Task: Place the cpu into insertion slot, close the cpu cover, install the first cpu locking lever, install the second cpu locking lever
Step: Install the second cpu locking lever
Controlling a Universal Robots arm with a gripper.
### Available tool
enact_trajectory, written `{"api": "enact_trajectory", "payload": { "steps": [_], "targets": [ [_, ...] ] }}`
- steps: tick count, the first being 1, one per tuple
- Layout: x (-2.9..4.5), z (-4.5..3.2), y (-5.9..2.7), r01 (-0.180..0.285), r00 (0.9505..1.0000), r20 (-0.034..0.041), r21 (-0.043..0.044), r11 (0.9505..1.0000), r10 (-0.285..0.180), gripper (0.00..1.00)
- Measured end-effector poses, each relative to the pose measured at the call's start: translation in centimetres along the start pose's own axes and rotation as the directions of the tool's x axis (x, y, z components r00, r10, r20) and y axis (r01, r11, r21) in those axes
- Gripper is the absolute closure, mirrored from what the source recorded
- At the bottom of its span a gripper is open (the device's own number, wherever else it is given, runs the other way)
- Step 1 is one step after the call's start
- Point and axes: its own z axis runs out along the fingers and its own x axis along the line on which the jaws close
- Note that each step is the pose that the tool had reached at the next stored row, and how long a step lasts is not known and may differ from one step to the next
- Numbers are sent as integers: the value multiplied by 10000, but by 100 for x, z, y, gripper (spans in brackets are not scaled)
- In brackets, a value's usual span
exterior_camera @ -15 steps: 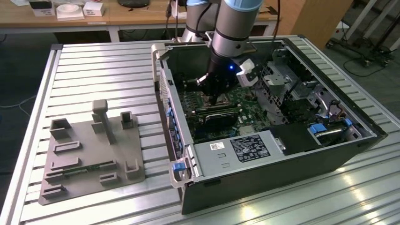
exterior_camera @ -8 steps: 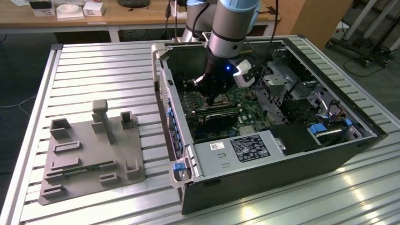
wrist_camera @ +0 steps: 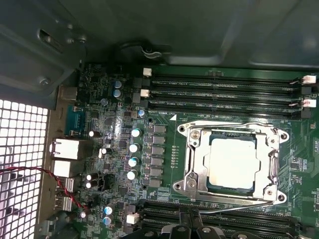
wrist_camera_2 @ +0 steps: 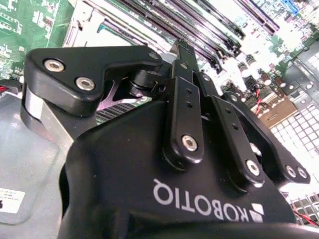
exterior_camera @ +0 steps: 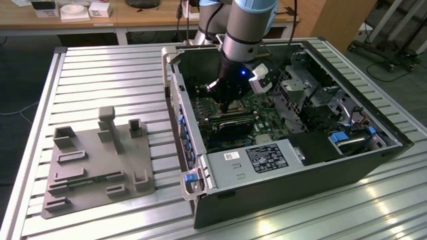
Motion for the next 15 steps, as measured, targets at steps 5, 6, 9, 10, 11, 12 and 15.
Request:
{"api": "enact_trajectory", "payload": {
  "steps": [5, 6, 9, 10, 11, 12, 15],
  "targets": [
    [23, 14, 1, 0, 10000, -6, 0, 10000, 0, 89],
    [27, 18, 2, 0, 10000, -10, 1, 10000, 0, 89],
    [31, 30, 2, 1, 10000, -22, 0, 10000, -1, 89],
    [31, 37, 1, 1, 10000, -25, 0, 10000, -1, 89],
    [31, 44, 1, 0, 10000, -28, 0, 10000, 0, 89],
    [31, 47, 0, -1, 10000, -29, 1, 10000, 1, 89],
    [31, 52, 1, 0, 10000, -28, 0, 10000, 0, 89]
  ]
}}
